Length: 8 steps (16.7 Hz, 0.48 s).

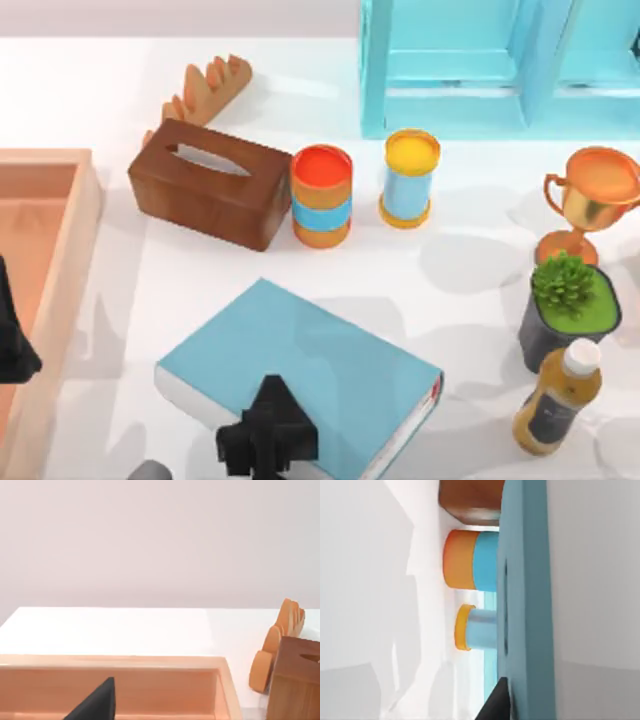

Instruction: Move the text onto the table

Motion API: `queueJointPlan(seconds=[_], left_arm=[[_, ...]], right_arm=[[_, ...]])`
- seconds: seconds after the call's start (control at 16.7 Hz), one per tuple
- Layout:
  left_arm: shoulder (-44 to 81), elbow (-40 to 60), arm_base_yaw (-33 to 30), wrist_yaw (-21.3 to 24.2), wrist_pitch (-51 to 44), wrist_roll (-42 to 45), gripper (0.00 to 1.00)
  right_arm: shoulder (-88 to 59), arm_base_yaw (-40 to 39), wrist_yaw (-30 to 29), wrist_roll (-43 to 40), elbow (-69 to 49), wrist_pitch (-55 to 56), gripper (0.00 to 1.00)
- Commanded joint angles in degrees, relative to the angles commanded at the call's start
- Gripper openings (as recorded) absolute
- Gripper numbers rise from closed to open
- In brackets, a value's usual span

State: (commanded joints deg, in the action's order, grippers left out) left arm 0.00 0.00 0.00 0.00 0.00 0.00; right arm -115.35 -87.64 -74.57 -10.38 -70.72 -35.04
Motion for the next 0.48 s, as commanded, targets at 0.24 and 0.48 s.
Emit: queueJointPlan(seconds=[0.24, 0.48], left_arm=[[0.0, 0.0, 0.0, 0.0, 0.0, 0.0, 1.0], [0.0, 0.0, 0.0, 0.0, 0.0, 0.0, 1.0]], right_arm=[[-0.2, -0.5, -0.18, 1.48, -0.74, -2.16, 0.0], [-0.28, -0.23, 0.02, 1.74, -0.43, -1.62, 0.0]])
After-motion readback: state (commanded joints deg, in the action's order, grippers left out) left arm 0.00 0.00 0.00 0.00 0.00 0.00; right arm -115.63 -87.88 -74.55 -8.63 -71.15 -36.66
